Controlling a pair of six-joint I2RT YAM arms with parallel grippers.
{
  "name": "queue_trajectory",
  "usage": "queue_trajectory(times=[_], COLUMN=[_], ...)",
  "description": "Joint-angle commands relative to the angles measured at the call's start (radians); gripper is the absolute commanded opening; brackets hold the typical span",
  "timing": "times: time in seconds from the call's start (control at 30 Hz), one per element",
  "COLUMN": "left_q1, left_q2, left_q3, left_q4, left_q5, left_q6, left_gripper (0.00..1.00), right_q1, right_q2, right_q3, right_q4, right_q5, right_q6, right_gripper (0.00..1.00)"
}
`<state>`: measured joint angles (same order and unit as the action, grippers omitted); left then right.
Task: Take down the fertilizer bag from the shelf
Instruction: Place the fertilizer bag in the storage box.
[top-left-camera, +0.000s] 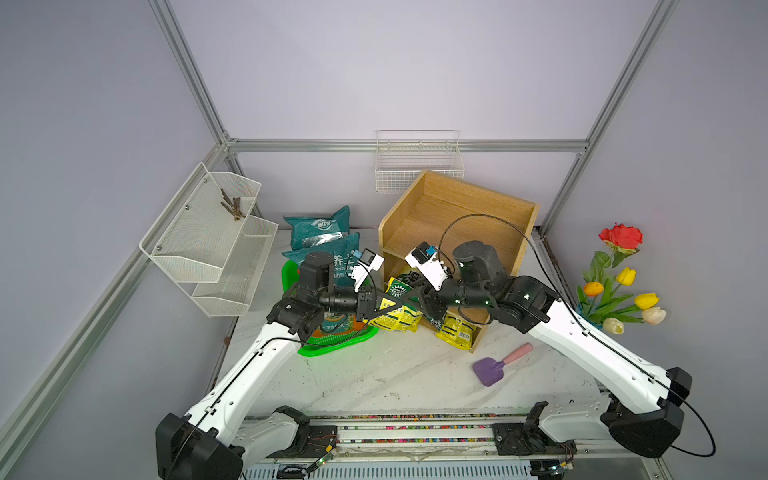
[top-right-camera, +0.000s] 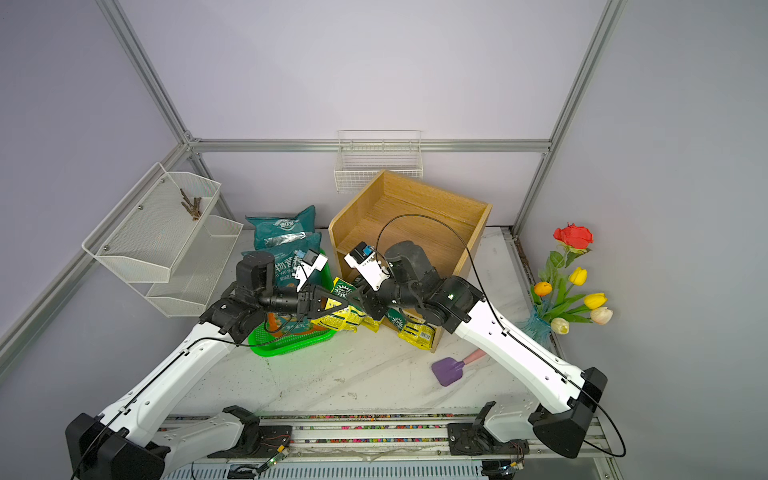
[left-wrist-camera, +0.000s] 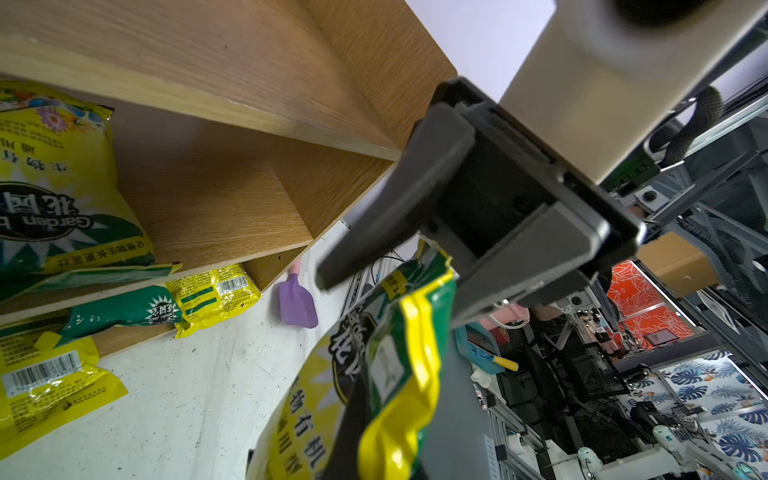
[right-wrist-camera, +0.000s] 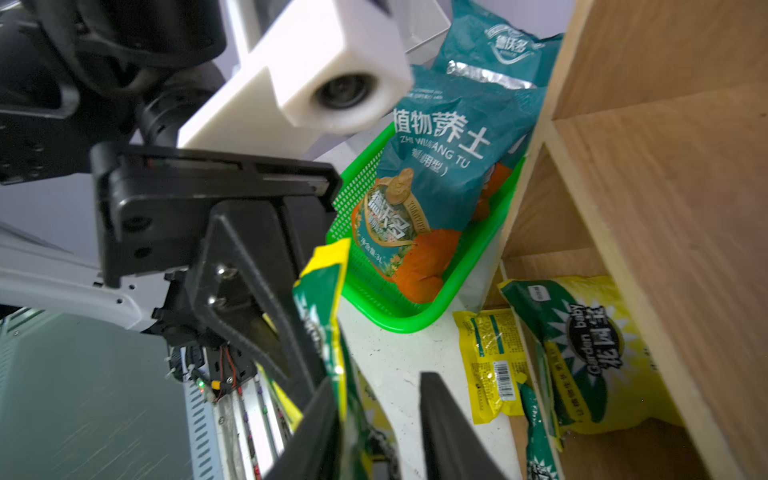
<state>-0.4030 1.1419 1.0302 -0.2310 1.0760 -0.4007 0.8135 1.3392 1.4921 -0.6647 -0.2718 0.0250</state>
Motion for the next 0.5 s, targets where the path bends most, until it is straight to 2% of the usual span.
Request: queue_trajectory(times=[0.0, 0.2, 0.27, 0.4, 0.47], left_q1=[-0.008, -0.001, 0.005, 0.015, 0.022], left_q2=[0.001, -0.023, -0.046, -0.146, -0.217], left_q3=[0.120, 0.095, 0.083, 0.044, 0.010], left_q4=[-0.095, -0.266, -0.314, -0.433, -0.464], left_q5=[-0.125, -0.497, -0.681, -1.122, -1.292], left_q6=[0.076, 0.124, 0.094, -0.002, -0.047], left_gripper=[0.00, 0.00, 0.00, 0.00, 0.00], right_q1=[0.012, 0.010, 0.010, 0.010, 0.011], right_q2=[-0.049, -0.094, -0.102, -0.105, -0.103], right_q3=[-0.026, -0.090, -0.110, -0.143, -0.153], right_q4=[0.096, 0.118, 0.119, 0.113, 0.110], right_q5=[0.065, 0.213, 0.244, 0.287, 0.290], right_q6=[0.004, 0.006, 0.009, 0.014, 0.016], right_gripper=[0.97, 0.99, 0.99, 0.99, 0.99])
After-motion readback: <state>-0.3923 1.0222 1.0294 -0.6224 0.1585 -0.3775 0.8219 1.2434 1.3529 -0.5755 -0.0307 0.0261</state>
